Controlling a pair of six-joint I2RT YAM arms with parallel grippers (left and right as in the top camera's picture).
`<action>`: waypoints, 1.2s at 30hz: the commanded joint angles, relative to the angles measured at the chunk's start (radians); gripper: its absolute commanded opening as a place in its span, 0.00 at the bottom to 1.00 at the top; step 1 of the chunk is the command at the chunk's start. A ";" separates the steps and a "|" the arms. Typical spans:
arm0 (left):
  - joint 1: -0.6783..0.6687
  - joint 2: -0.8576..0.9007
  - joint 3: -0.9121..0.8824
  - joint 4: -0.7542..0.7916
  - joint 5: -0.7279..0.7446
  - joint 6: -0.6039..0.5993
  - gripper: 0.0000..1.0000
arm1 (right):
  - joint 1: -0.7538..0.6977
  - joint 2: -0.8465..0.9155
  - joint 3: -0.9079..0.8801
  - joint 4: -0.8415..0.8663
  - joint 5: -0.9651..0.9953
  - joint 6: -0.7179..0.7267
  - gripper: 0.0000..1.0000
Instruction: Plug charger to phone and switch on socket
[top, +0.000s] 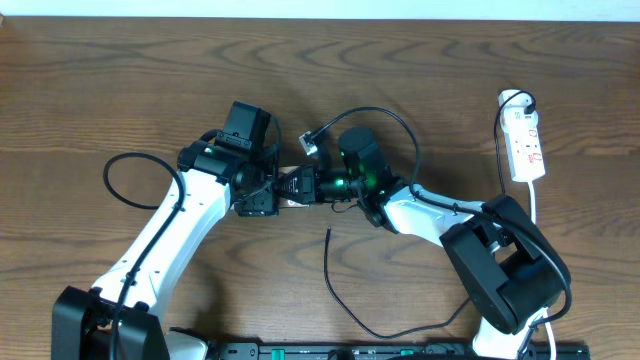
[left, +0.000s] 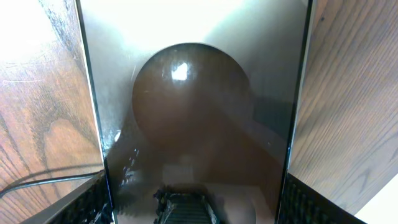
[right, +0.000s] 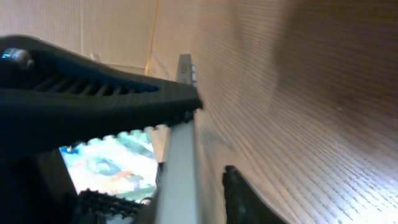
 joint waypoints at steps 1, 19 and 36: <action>-0.003 -0.010 0.011 -0.002 0.002 -0.005 0.07 | 0.014 0.002 0.010 -0.005 0.013 0.000 0.09; -0.003 -0.010 0.011 -0.002 -0.005 0.006 0.65 | 0.014 0.002 0.010 -0.005 0.012 -0.002 0.01; -0.002 -0.012 0.011 -0.053 0.036 0.011 0.87 | 0.004 0.002 0.010 -0.011 0.027 -0.032 0.01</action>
